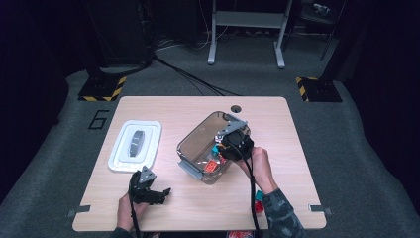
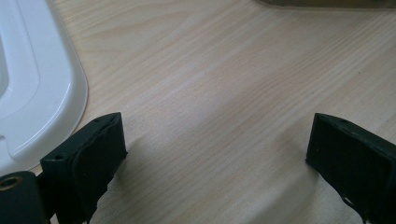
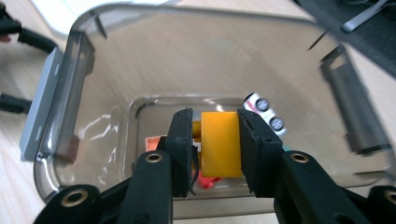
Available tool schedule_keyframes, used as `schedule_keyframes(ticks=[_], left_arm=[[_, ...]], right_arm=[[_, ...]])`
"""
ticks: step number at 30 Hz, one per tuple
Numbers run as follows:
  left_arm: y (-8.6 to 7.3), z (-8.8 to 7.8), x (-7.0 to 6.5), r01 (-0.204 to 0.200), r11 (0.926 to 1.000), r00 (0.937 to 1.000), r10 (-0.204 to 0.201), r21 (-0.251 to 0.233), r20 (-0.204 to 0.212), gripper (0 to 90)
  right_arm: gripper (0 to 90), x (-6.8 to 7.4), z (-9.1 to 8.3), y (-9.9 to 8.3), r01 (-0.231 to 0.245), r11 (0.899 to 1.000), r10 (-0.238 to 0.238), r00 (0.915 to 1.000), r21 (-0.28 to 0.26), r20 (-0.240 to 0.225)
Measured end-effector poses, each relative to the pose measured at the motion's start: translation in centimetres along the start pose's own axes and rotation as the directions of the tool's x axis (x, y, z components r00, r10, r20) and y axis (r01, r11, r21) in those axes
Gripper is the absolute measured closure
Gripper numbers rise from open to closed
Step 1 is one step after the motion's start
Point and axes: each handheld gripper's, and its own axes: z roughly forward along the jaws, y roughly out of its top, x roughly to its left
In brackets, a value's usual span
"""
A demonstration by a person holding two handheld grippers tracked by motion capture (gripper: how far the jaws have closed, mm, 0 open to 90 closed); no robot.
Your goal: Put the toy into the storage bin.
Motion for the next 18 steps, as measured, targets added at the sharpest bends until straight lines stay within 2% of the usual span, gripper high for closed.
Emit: schedule_keyframes(ticks=[9, 10, 18], left_arm=[[0.0, 0.0, 0.0, -0.001, 1.0000, 1.0000, 0.001, 0.000, 0.000, 4.6], [0.0, 0.0, 0.0, -0.001, 1.0000, 1.0000, 0.001, 0.000, 0.000, 4.6], [0.0, 0.0, 0.0, 0.000, 1.0000, 1.0000, 0.000, 0.000, 0.000, 4.6]], right_arm=[[67.1, 0.3, 0.7, -1.0, -0.007, 0.999, 0.008, 0.9996, 0.038, -0.025], [67.1, 0.4, 0.7, -1.2, -0.022, 0.999, 0.024, 0.9993, 0.047, -0.031], [62.9, 0.0, 0.6, -1.7, -0.036, 0.999, 0.037, 0.9990, 0.026, -0.024]])
